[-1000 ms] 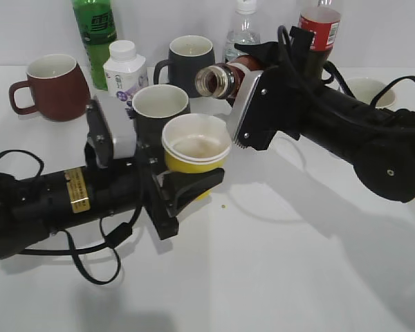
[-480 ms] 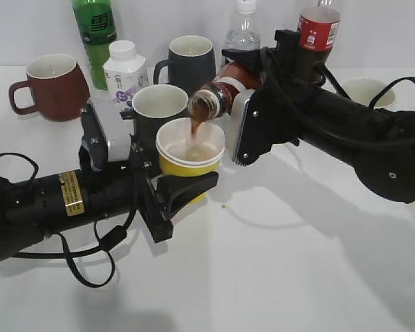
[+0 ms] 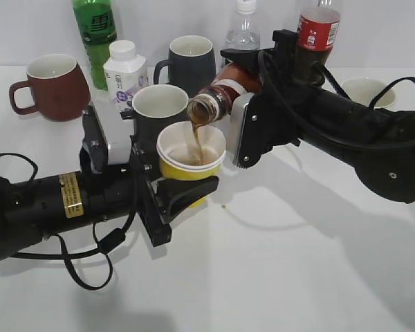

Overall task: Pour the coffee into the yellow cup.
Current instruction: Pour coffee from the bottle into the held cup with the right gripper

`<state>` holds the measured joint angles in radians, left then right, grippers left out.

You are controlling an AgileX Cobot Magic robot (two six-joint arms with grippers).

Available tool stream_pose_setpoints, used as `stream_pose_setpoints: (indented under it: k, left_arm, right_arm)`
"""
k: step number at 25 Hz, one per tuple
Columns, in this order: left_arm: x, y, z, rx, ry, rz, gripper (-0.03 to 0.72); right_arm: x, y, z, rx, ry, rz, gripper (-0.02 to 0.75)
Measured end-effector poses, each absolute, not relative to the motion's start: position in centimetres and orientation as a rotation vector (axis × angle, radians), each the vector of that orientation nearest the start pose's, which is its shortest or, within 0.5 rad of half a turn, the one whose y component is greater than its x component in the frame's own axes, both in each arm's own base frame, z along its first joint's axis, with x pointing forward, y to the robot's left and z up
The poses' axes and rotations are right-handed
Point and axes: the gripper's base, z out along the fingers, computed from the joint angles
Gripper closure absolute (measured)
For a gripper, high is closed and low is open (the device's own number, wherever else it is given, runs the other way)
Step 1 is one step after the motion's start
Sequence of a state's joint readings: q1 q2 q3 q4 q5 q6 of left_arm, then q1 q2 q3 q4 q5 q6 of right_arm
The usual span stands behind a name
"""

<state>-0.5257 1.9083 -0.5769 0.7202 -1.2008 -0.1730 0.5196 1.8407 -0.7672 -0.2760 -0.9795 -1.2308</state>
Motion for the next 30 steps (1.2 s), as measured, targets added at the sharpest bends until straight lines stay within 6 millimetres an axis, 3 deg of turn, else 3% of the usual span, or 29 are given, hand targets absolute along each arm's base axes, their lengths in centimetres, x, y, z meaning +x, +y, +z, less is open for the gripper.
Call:
stream_pose_setpoints:
  k: [30]
  left_arm:
    - [22.46, -19.87, 13.09, 1.085, 1.444, -0.877, 0.300]
  right_arm:
    - [30.01, 19.55, 18.75, -1.453, 0.705, -0.576, 0.237]
